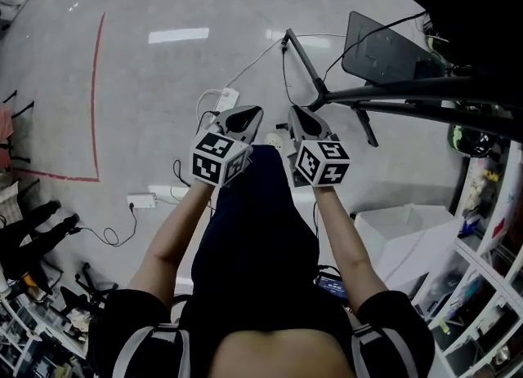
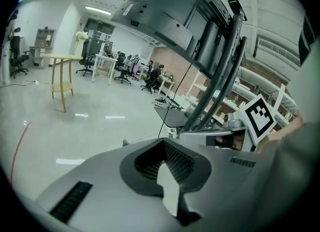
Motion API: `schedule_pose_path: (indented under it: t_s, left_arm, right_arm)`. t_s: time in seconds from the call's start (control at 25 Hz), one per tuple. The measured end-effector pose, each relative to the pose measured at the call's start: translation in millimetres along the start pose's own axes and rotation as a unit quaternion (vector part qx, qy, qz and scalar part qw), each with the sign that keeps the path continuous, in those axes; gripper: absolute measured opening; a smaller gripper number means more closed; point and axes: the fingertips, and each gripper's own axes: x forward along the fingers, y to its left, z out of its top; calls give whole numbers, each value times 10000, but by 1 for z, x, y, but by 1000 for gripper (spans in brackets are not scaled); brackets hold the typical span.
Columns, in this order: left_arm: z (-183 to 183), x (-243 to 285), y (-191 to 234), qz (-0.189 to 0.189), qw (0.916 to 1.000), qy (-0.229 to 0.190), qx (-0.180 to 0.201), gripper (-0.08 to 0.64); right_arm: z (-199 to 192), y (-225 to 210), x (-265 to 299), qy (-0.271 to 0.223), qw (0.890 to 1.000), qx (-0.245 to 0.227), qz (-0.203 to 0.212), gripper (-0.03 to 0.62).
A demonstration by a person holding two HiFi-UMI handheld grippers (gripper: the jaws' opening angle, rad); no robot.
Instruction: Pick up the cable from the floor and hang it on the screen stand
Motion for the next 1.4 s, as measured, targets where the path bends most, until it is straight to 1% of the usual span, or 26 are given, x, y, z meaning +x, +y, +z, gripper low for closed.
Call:
schedule_pose_path:
  t_s: [0.12, 0.2, 0.32, 0.6, 0.72, 0.84, 0.92, 1.08, 1.28, 1.4]
  left_arm:
    - [-6, 21, 9, -12, 10000, 57, -1, 0]
    - [-13, 36, 17, -16, 10000, 92, -19, 0]
    - [-21, 54, 31, 47, 9998, 85, -145, 0]
    - [-59, 107, 61, 27, 9995, 88, -305, 0]
    - [-73, 129, 71, 18, 9994, 38, -343, 0]
    - [-98, 151, 83, -29, 9996, 77, -286, 0]
    - [-109, 166, 89, -60, 9994, 71, -345, 0]
    - [-132, 197, 105, -79, 9992, 107, -385, 0]
    - [-157, 236, 138, -78, 9989, 44, -465, 0]
    - [-176, 256, 154, -90, 9990, 84, -440, 0]
  right_arm:
    - [-8, -15, 14, 16, 9999, -11, -103, 25]
    - [-14, -27, 26, 2, 9998, 77, -202, 25]
    - [-22, -43, 46, -22, 9994, 172, -299, 25]
    - [-50, -95, 95, -10, 9986, 203, -483, 25]
    - [-65, -112, 116, 28, 9987, 185, -476, 25]
    - [-87, -126, 140, 132, 9989, 177, -403, 25]
    - [-101, -135, 155, 214, 9989, 149, -381, 25]
    - [-116, -154, 185, 228, 9992, 117, -320, 25]
    - [-136, -181, 230, 210, 9990, 43, -385, 25]
    - [-150, -201, 251, 259, 9987, 10, -442, 25]
